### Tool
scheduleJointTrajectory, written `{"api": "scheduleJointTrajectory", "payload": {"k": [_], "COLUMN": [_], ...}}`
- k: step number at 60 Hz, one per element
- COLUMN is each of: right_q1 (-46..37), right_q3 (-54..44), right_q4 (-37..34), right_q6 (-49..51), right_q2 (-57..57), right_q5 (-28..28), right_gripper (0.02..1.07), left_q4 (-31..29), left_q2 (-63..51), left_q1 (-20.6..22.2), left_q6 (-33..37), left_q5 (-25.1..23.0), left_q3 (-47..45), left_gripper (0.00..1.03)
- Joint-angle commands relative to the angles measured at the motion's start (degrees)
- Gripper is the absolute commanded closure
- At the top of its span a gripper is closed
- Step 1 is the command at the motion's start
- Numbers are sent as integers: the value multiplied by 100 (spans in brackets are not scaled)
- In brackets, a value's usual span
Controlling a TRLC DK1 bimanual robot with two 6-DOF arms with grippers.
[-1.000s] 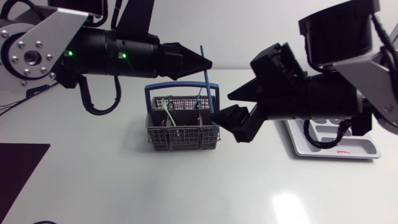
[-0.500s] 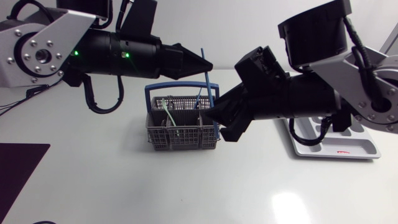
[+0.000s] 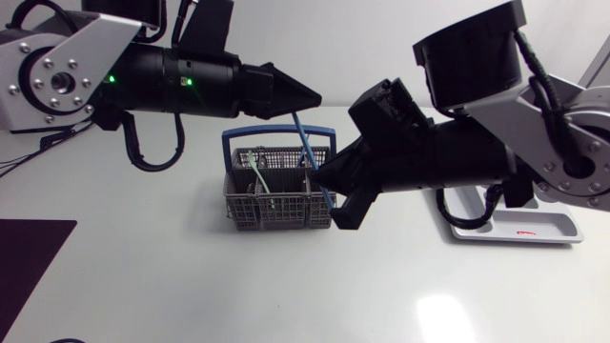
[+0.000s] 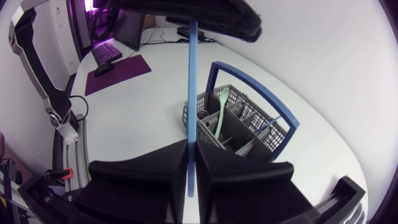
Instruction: Unload the cutlery basket into the drawer organizer.
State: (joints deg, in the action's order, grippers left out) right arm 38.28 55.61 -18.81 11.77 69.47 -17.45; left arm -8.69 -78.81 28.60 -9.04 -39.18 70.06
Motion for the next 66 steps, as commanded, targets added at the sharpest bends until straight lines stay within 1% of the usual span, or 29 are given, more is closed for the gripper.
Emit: {"api": "scheduleJointTrajectory", "payload": {"k": [1,5,12,16,20,29,35,38,45,47,52,58,66], "right_q1": [21,-40,-242,-480,-893,-2193,-2993,-3424,-4215,-4417,-4751,-5041,-5270], "right_q3": [-42,-130,-306,-446,-561,-666,-648,-569,-306,-209,55,336,688], "right_q4": [-158,-176,-316,-369,-422,-492,-387,-334,-202,-149,-97,26,123], "right_q6": [-17,-8,71,124,212,387,554,581,590,537,458,326,150], "right_q2": [75,5,-197,-338,-461,-478,-224,23,770,1024,1622,2255,2940], "right_q5": [-136,-136,-136,-136,-188,-496,-522,-593,-645,-628,-593,-426,-171], "right_gripper": [101,101,101,101,101,101,101,101,101,101,101,101,101], "left_q4": [16,-19,-19,-19,-19,-54,-212,-239,-388,-414,-511,-564,-537], "left_q2": [-3,49,155,252,322,498,621,700,805,832,832,884,1034], "left_q1": [-109,-241,-478,-663,-830,-1155,-1164,-1164,-1102,-1102,-1102,-1041,-812], "left_q6": [-142,-151,-160,-160,-133,78,429,605,1097,1185,1422,1739,2257], "left_q5": [-37,-37,-37,-37,-37,-2,253,464,1009,1079,1281,1518,1870], "left_q3": [377,544,754,781,763,535,324,183,-80,-160,-309,-537,-959], "left_gripper": [49,40,33,32,32,32,32,32,32,32,32,32,32]}}
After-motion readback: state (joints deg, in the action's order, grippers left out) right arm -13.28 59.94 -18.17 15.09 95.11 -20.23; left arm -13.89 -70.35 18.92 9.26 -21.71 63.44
